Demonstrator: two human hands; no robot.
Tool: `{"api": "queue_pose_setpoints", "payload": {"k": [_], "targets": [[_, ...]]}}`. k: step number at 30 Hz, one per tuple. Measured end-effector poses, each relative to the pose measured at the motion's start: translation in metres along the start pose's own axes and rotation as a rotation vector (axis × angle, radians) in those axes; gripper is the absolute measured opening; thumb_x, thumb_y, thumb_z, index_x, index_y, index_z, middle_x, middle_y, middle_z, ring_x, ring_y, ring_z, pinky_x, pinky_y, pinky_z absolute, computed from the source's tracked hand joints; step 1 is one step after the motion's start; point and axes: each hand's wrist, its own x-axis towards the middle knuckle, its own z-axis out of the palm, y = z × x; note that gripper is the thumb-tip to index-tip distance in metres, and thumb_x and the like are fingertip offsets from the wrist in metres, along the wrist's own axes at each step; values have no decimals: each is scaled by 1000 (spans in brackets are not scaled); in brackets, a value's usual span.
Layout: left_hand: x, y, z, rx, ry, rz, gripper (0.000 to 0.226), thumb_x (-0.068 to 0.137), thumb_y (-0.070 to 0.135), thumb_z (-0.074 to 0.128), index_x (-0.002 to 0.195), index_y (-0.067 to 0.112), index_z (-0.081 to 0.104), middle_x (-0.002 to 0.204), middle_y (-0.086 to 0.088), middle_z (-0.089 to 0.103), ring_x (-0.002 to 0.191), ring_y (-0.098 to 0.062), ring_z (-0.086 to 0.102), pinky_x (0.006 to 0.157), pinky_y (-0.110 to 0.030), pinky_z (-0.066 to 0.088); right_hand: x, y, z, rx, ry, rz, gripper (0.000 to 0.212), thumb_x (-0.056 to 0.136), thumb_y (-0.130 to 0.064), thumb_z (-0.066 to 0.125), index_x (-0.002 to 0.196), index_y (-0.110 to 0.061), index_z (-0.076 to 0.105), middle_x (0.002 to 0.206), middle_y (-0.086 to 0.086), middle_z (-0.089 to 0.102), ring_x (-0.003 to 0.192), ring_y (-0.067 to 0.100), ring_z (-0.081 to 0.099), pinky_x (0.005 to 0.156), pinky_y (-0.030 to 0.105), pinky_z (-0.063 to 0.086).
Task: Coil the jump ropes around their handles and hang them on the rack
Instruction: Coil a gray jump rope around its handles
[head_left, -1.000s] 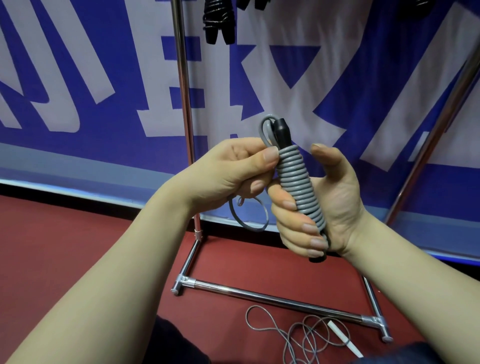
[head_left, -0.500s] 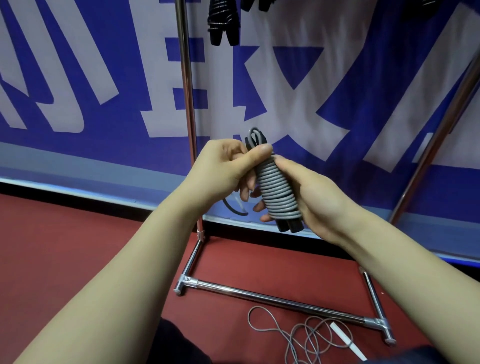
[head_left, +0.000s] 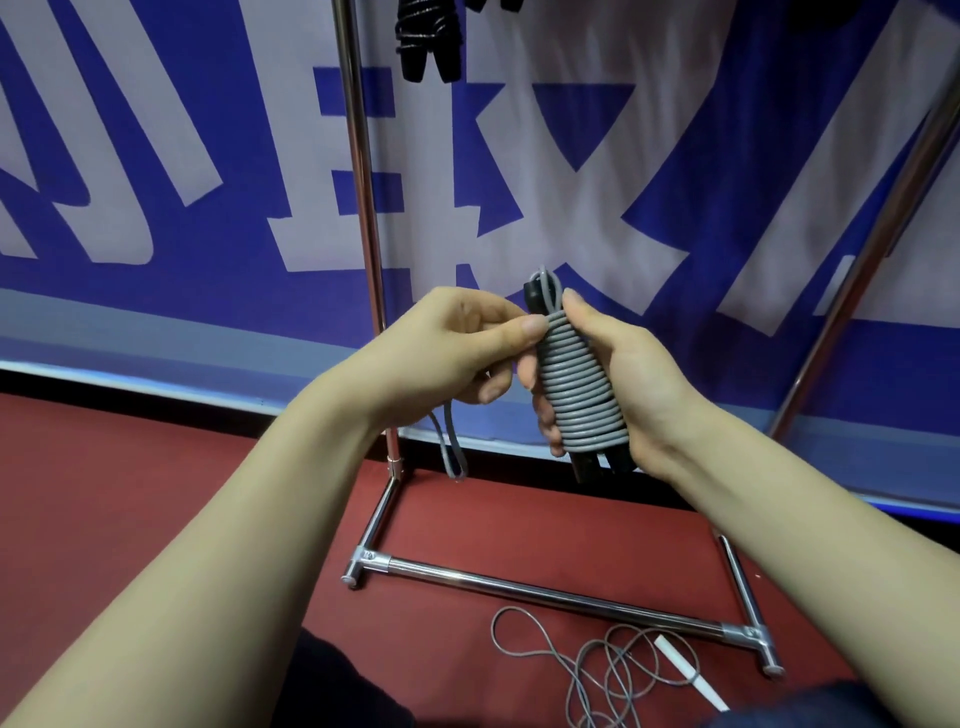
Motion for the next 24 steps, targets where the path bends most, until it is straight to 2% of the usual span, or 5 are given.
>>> {"api": "queue_pose_setpoints", "payload": {"k": [4, 11, 15, 20, 24], "targets": [[0, 1, -7, 2, -81, -18, 26, 101, 16, 50, 103, -5, 64, 66, -2, 52, 51, -9, 33, 50, -22, 22, -1, -3, -1, 65, 24, -4, 56, 95, -57, 43, 87, -4, 59, 60, 14, 53, 47, 25, 51, 48, 29, 45], [2, 5, -7, -96, -27, -14, 16, 90, 24, 61, 97, 19, 75, 56, 7, 42, 48, -5, 34, 48, -19, 20, -5, -6, 1, 161, -47, 1, 54, 95, -53, 42, 73, -7, 57, 61, 15, 53, 47, 26, 50, 49, 30, 43], [2, 0, -9, -95, -27, 75, 23, 85, 27, 69, 106, 17, 74, 60, 6, 42, 52, -6, 32, 51, -22, 21, -9, -8, -1, 163, -125, -14, 51, 87, -53, 46, 72, -6, 58, 63, 15, 53, 47, 26, 50, 49, 32, 43], [4, -8, -5, -195, -90, 155, 32, 78, 39, 76, 105, 22, 77, 65, 0, 43, 52, -6, 36, 50, -16, 27, -16, -11, -2, 155, -339, 89, 65, 88, -59, 38, 62, -2, 57, 55, 17, 50, 42, 26, 48, 48, 31, 44], [6, -10, 1, -239, -174, 157, 50, 68, 60, 72, 103, 24, 78, 59, 11, 43, 50, -3, 31, 47, -13, 26, -15, -12, -7, 232, -617, 170, 69, 81, -62, 39, 68, 3, 58, 54, 18, 54, 44, 26, 54, 50, 30, 49]]}}
